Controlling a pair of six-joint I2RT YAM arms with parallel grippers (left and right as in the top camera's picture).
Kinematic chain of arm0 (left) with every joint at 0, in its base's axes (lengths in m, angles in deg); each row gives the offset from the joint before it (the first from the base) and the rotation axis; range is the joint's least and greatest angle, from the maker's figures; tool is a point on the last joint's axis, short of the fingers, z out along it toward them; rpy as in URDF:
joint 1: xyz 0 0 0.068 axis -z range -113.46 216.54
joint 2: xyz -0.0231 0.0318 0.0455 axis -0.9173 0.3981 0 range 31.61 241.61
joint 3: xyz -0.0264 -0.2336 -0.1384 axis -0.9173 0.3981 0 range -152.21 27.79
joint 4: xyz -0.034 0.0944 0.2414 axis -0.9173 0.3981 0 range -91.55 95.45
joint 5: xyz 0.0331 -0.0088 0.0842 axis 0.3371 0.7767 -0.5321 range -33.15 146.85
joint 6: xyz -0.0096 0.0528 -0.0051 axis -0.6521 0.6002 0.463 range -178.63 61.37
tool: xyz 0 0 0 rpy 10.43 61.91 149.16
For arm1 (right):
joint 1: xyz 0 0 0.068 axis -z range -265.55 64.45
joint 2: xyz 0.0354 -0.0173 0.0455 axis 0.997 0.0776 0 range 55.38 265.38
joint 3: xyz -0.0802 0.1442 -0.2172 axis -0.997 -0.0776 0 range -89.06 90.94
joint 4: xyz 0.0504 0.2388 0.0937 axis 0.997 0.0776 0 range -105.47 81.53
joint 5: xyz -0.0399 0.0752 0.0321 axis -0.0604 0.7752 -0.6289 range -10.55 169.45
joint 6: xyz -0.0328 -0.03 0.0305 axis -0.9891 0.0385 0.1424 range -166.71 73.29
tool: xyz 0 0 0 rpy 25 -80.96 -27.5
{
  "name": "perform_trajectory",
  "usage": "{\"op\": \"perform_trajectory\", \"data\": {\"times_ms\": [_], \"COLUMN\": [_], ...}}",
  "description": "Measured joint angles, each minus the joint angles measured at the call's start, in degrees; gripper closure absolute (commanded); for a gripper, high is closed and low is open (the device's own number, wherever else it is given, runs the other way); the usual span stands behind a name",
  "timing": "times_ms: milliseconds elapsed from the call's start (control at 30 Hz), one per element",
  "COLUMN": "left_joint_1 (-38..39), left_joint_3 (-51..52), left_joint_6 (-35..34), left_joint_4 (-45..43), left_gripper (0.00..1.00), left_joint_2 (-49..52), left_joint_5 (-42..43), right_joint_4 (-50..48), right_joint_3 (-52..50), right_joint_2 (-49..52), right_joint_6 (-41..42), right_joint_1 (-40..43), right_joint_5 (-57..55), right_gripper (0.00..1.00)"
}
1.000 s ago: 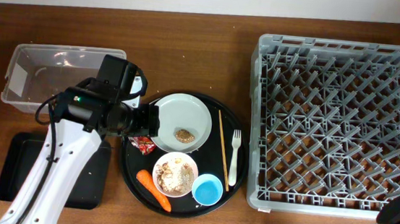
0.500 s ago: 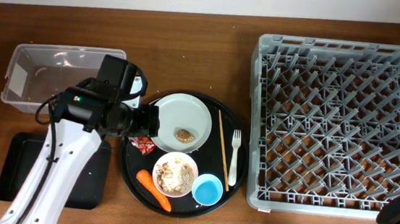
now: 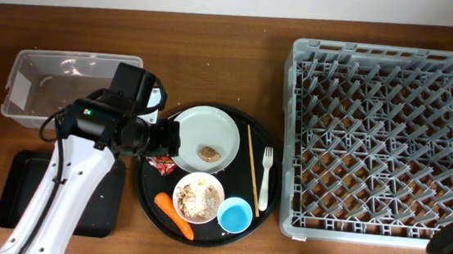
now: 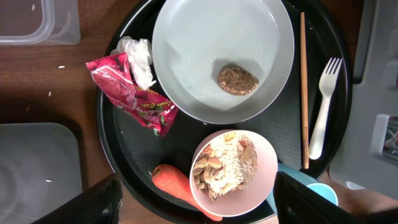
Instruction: Sort waste into correct bins and load items into the dishwasher rack
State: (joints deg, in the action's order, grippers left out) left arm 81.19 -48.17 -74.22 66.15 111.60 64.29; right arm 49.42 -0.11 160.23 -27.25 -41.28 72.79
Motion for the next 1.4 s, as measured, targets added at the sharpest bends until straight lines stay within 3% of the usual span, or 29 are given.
{"op": "perform_trajectory", "data": {"times_ms": [333, 533, 600, 733, 900, 1000, 1067, 1133, 1233, 1267, 1400], "left_joint_1": [0.0, 0.0, 0.0, 0.0, 0.0, 0.0, 0.0, 0.0, 0.0, 0.0, 0.0], "left_joint_3": [0.0, 0.0, 0.0, 0.0, 0.0, 0.0, 0.0, 0.0, 0.0, 0.0, 0.0], "left_joint_6": [0.0, 0.0, 0.0, 0.0, 0.0, 0.0, 0.0, 0.0, 0.0, 0.0, 0.0], "left_joint_4": [0.0, 0.0, 0.0, 0.2, 0.3, 0.3, 0.3, 0.3, 0.3, 0.3, 0.3], "left_gripper": [0.23, 0.23, 0.23, 0.23, 0.23, 0.23, 0.23, 0.23, 0.23, 0.23, 0.23], "left_joint_2": [0.0, 0.0, 0.0, 0.0, 0.0, 0.0, 0.0, 0.0, 0.0, 0.0, 0.0], "left_joint_5": [0.0, 0.0, 0.0, 0.0, 0.0, 0.0, 0.0, 0.0, 0.0, 0.0, 0.0], "right_joint_4": [-6.3, -7.9, -8.0, -7.3, -4.3, -2.8, -2.7, -2.1, -0.9, -0.3, 3.1], "right_joint_3": [-3.1, -4.5, -4.5, -4.1, -2.0, 2.1, 4.0, 4.0, 4.0, 4.0, 3.7], "right_joint_2": [0.2, 0.2, 0.2, -0.3, 0.4, 0.5, 0.5, 0.5, 0.5, 0.5, 0.5], "right_joint_6": [0.0, 0.1, 0.1, 0.2, 0.2, 0.1, 0.2, 0.0, 0.3, 0.2, 0.2], "right_joint_1": [0.0, 0.0, 0.0, 0.0, 0.0, 0.0, 0.0, 0.0, 0.0, 0.0, 0.0], "right_joint_5": [-1.3, -1.5, -1.4, -0.5, 1.8, 2.6, 3.0, 3.1, 3.1, 3.2, 3.1], "right_gripper": [0.22, 0.32, 0.44, 0.50, 0.50, 0.32, 0.32, 0.38, 0.67, 0.72, 0.74]}}
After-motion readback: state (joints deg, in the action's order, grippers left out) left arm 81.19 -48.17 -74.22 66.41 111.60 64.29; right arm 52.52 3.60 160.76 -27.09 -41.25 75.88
